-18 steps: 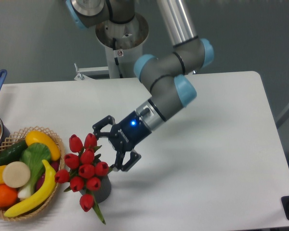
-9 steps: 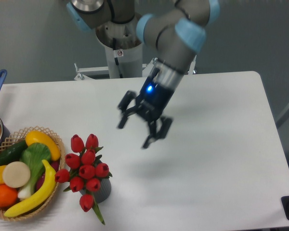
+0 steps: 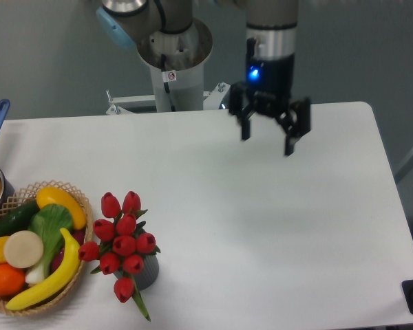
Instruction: Insert the flowers into the vase
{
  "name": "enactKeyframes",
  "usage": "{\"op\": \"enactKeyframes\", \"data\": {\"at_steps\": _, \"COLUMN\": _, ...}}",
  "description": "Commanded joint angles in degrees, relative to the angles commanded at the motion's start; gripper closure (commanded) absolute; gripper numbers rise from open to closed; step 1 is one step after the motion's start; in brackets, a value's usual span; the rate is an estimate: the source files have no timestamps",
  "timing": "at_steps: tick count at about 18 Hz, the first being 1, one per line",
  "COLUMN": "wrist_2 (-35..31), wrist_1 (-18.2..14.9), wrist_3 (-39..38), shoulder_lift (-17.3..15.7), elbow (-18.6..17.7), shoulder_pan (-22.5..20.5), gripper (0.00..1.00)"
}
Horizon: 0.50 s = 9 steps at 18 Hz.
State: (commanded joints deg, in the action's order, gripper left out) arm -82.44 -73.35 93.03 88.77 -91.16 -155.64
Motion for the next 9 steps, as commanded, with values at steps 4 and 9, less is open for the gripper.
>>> {"op": "enactKeyframes", "data": {"at_steps": 4, "wrist_2": 0.1, "wrist_1": -8.8, "wrist_3": 13.9, "shoulder_lift": -0.6, "elbow": 1.1, "shoulder_pan": -4.6, "gripper": 0.0}}
{"op": "enactKeyframes", "data": {"at_steps": 9, "wrist_2": 0.4, "wrist_1": -10.0, "wrist_3": 18.4, "shoulder_lift": -0.8, "elbow": 0.8, "shoulder_pan": -6.5, "gripper": 0.0}}
